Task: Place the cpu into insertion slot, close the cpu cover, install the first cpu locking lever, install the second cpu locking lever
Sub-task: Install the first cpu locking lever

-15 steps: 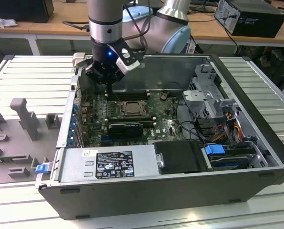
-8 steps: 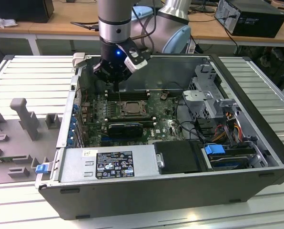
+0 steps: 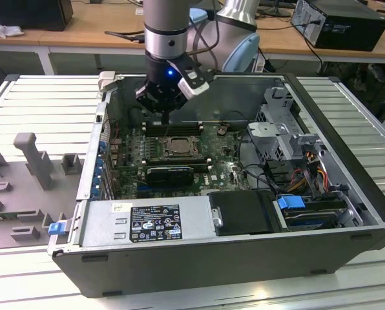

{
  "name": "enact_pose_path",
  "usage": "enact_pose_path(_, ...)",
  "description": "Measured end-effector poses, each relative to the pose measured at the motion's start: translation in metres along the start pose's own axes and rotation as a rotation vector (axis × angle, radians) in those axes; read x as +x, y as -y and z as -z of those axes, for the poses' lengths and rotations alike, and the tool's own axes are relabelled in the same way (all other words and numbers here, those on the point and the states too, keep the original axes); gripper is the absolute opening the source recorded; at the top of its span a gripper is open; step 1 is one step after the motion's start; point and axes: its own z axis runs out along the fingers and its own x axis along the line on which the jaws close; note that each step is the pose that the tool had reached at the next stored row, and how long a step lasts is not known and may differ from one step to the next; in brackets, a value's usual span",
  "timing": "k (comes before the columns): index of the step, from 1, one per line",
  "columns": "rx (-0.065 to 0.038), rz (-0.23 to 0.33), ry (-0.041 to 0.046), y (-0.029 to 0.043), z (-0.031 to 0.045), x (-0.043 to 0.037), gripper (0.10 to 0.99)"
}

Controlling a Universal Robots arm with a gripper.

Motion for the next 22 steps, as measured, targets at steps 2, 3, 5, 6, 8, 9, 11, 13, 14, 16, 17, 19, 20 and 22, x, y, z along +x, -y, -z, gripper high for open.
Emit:
enact_pose_path(2, 0.000, -0.004, 0.0004, 0.0014, -0.0008, -0.0071, 0.106)
enact_pose_path(3, 0.000, -0.020, 0.0015, 0.0015, -0.0013, -0.0072, 0.106)
enact_pose_path(5, 0.000, -0.050, 0.0036, 0.0015, -0.0021, -0.0072, 0.106)
enact_pose_path(6, -0.001, -0.075, 0.0054, 0.0016, -0.0028, -0.0072, 0.106)
enact_pose_path(8, -0.006, -0.099, 0.0079, 0.0017, -0.0038, -0.0072, 0.106)
enact_pose_path(9, -0.007, -0.112, 0.0093, 0.0017, -0.0052, -0.0075, 0.106)
enact_pose_path(11, -0.007, -0.119, 0.0097, 0.0022, -0.0094, -0.0111, 0.106)
enact_pose_path(13, -0.007, -0.119, 0.0095, 0.0012, -0.0142, -0.0178, 0.106)
enact_pose_path(14, -0.007, -0.119, 0.0092, 0.0004, -0.0160, -0.0206, 0.106)
enact_pose_path(16, -0.007, -0.119, 0.0091, -0.0024, -0.0200, -0.0259, 0.106)
enact_pose_path(17, -0.007, -0.119, 0.0091, -0.0032, -0.0211, -0.0275, 0.106)
enact_pose_path(19, -0.007, -0.119, 0.0090, -0.0043, -0.0232, -0.0314, 0.106)
enact_pose_path(20, -0.007, -0.124, 0.0093, -0.0041, -0.0247, -0.0335, 0.106)
enact_pose_path(22, -0.007, -0.126, 0.0095, -0.0045, -0.0264, -0.0355, 0.106)
